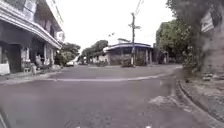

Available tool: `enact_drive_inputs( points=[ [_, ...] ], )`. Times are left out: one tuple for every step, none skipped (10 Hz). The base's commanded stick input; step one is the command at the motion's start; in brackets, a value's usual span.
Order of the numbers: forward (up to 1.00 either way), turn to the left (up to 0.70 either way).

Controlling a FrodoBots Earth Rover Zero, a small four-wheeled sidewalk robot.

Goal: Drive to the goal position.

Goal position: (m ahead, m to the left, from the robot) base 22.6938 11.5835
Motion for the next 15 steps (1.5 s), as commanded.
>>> enact_drive_inputs(
  points=[
    [1.0,0.0],
    [1.0,0.0],
    [1.0,0.0],
    [1.0,0.0],
    [1.0,0.0],
    [1.0,0.0],
    [0.97,0.0],
    [0.85,0.0],
    [0.85,0.0],
    [0.85,0.0],
    [0.85,0.0],
    [0.85,0.0],
    [0.85,0.0],
    [0.85,0.0],
    [0.85,0.0]
  ],
)
